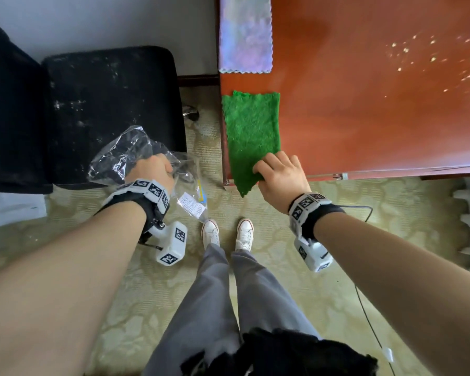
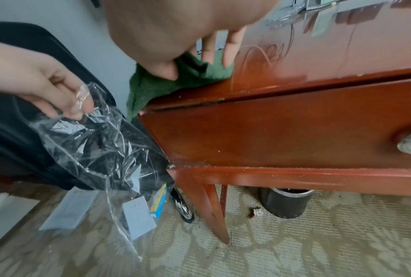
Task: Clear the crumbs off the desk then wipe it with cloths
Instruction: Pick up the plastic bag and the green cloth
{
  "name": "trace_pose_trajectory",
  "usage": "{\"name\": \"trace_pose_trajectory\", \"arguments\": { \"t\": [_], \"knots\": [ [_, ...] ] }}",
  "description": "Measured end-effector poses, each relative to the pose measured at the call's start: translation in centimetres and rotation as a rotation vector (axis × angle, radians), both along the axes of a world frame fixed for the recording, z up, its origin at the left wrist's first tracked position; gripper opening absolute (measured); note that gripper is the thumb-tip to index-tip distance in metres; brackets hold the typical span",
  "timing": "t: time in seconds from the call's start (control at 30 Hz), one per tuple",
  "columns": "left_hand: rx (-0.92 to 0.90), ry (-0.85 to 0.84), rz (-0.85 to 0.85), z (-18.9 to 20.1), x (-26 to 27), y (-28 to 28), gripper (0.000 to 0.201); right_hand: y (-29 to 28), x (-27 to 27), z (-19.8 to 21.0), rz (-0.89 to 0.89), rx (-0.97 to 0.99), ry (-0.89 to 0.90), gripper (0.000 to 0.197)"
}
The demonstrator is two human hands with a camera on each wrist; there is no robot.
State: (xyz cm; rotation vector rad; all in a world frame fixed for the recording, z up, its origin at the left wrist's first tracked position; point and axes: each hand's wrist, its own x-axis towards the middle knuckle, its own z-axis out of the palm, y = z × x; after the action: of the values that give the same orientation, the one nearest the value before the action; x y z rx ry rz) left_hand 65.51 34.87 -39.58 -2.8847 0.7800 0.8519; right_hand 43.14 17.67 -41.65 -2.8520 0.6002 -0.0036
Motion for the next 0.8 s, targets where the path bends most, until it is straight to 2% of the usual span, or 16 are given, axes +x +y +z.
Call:
{"name": "trace_pose_trajectory", "arguments": {
  "t": [0.1, 0.2, 0.37, 0.53, 0.6, 0.7, 0.8],
  "knots": [
    [-0.031, 0.011, 0.021, 0.8, 0.4, -0.1, 0.018, -1.2, 1.3, 2.2, -0.033, 0.173, -0.006, 0.023],
    [-0.038, 0.013, 0.010, 1.4, 0.8, -0.2, 0.018, -3.2, 3.8, 4.5, -0.083, 0.285, 0.062, 0.024],
    [-0.026, 0.026, 0.018, 1.7, 1.5, -0.3, 0.020, -7.0, 9.4, 6.4, -0.112, 0.266, 0.105, 0.024],
    [0.012, 0.051, 0.022, 1.2, 1.8, -0.6, 0.022, -10.1, 13.3, 5.4, -0.216, 0.184, 0.275, 0.023],
    [0.017, 0.070, 0.027, 0.7, 1.7, -0.6, 0.023, -10.7, 13.7, 4.7, -0.267, 0.125, 0.289, 0.030],
    [0.019, 0.101, 0.025, 0.0, 1.5, -0.7, 0.024, -10.2, 13.2, 3.9, -0.217, -0.009, 0.225, 0.047],
    [0.026, 0.119, 0.017, -0.3, 1.6, -1.0, 0.023, -8.5, 12.0, 3.6, -0.013, 0.046, 0.189, 0.058]
  ]
}}
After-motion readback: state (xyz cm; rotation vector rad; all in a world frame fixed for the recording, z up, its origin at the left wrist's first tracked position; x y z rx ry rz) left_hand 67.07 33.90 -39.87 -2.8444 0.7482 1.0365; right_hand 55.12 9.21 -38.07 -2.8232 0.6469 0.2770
